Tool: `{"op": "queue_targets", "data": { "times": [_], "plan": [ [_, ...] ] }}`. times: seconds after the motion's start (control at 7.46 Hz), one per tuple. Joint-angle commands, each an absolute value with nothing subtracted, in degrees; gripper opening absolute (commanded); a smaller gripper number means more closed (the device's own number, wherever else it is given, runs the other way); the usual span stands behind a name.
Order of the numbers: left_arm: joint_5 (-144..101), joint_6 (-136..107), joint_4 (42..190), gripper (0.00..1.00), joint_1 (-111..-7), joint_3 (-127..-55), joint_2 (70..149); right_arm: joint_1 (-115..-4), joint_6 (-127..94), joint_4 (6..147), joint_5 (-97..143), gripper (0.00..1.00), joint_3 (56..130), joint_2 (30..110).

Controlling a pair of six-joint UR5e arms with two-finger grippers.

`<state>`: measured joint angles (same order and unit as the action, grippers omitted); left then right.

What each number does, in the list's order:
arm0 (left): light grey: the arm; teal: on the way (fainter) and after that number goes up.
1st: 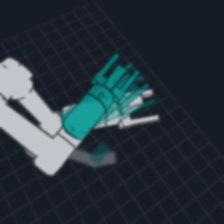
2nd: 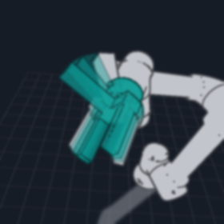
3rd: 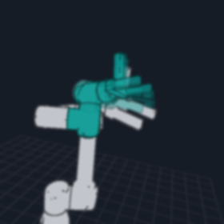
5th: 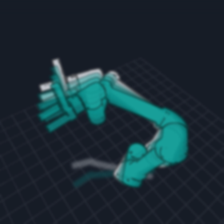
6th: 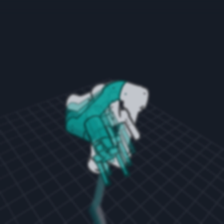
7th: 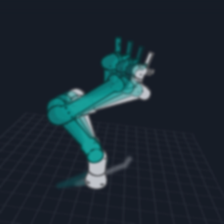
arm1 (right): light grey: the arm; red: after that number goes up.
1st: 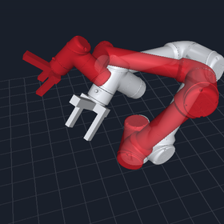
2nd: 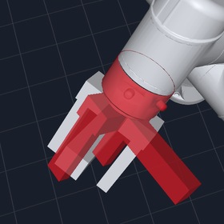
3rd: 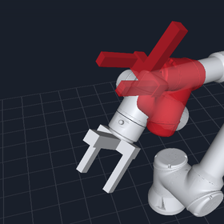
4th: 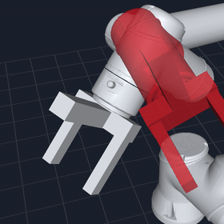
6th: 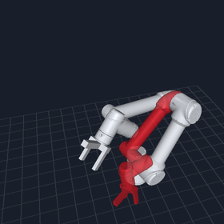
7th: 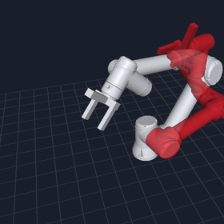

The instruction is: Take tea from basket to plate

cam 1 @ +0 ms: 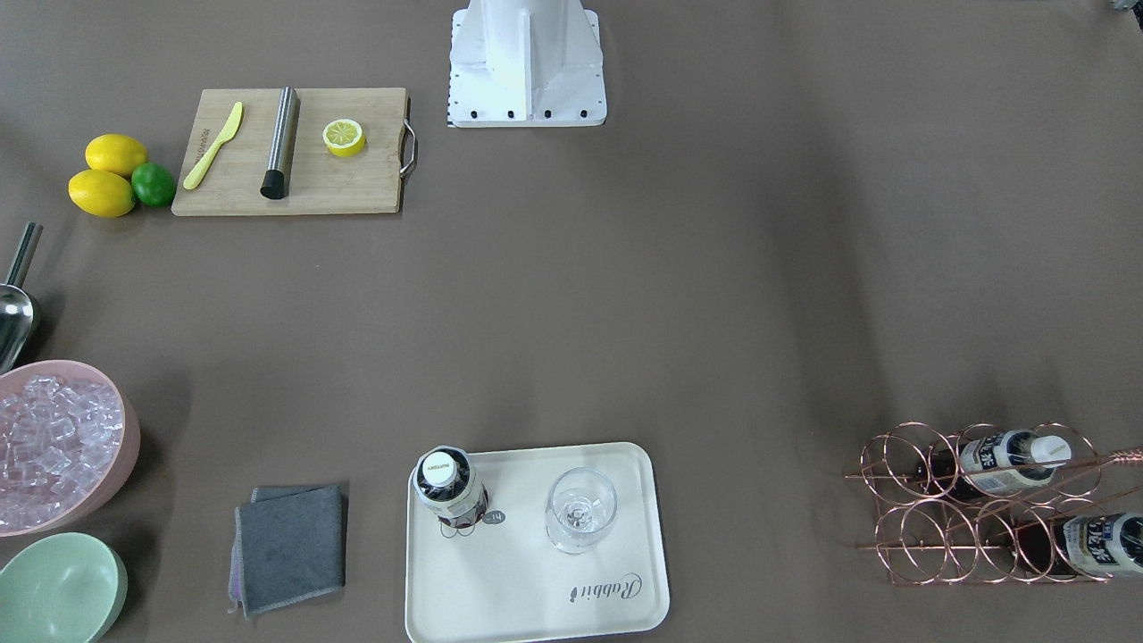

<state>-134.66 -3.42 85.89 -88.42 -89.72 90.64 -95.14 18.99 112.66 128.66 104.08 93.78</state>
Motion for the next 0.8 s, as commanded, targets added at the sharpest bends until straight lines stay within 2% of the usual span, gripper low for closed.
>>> {"op": "queue_targets", "data": {
  "times": [0.0,0.67],
  "plan": [
    [-134.7,-3.3,86.2,0.99,-88.3,-90.2,89.8,-95.4,18.9,112.7,129.5,1.0,104.4,93.8],
    [-135.1,-3.3,86.1,0.99,-88.4,-91.0,89.8,-96.0,1.4,112.2,132.2,1.0,104.6,93.0]
  ]
}}
